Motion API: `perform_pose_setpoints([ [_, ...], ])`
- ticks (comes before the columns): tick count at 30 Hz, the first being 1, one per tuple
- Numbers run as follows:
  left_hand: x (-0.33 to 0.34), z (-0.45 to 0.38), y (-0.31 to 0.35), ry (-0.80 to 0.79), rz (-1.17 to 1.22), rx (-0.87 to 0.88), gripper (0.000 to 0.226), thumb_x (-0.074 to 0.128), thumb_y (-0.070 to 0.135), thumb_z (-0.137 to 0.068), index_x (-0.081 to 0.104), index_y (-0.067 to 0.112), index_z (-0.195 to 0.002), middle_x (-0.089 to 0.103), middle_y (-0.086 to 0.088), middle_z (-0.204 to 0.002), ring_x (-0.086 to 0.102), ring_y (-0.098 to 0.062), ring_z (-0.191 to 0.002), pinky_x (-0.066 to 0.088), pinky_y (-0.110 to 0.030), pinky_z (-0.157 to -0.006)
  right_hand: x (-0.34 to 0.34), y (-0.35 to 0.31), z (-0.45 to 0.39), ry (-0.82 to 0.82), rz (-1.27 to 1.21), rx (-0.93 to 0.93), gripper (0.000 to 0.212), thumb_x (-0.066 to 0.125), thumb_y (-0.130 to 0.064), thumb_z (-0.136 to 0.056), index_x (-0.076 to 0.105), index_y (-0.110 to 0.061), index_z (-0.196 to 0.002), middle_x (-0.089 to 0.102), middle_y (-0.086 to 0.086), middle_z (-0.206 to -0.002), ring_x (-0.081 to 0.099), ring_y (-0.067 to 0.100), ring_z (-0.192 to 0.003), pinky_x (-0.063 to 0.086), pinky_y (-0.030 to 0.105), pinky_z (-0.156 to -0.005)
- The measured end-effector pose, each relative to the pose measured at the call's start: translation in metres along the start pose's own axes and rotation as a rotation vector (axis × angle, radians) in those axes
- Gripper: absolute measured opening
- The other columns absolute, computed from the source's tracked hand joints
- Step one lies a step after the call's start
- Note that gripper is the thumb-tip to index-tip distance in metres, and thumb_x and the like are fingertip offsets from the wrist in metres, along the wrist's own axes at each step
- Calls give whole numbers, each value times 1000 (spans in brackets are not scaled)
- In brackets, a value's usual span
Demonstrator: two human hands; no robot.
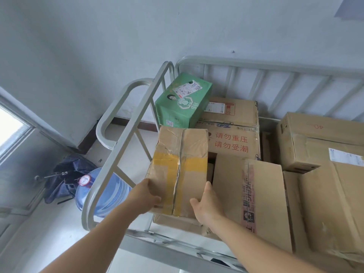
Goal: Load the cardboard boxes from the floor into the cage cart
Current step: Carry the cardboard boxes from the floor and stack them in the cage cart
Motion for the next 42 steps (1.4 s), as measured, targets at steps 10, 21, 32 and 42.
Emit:
perform_pose_setpoints([
  [10,2,-10,-9,-30,-61,2,59,68,17,-85,42,10,-137,55,-8,-126,47,-17,-97,42,-25,-81,20,5,-6,-49,7,69,82,51,-29,-100,-7,-18,-156,21,4,-162,43,27,-136,43,35,-105],
  [21,-9,-27,-14,-23,-39,7,55,65,12,-84,43,6,-133,56,-13,-122,55,-29,-110,48,-38,-95,31,-12,-12,-56,44,54,80,50,-26,-100,-6,-15,-157,27,7,-159,56,27,-121,47,30,-88],
  [32,1,-36,3,-32,-129,59,75,66,17,-85,24,6,-146,48,-12,-134,50,-27,-118,44,-29,-88,16,-3,-19,-101,24,51,83,48,-25,-101,-14,-17,-155,14,6,-163,42,27,-135,42,32,-101],
  [42,-19,-67,63,87,-125,181,95,66,36,-84,5,14,-153,14,-7,-156,27,-27,-140,34,-37,-110,-35,-41,-72,-32,32,-116,91,53,-38,-98,-14,-17,-155,-14,-1,-164,8,21,-151,19,36,-119],
])
Point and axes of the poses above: each hand's wrist, its own z-axis away from the middle knuckle, its own x-axis out of the palm, y = z × x, the point moved 4 cm from there along -z, towards the middle knuckle
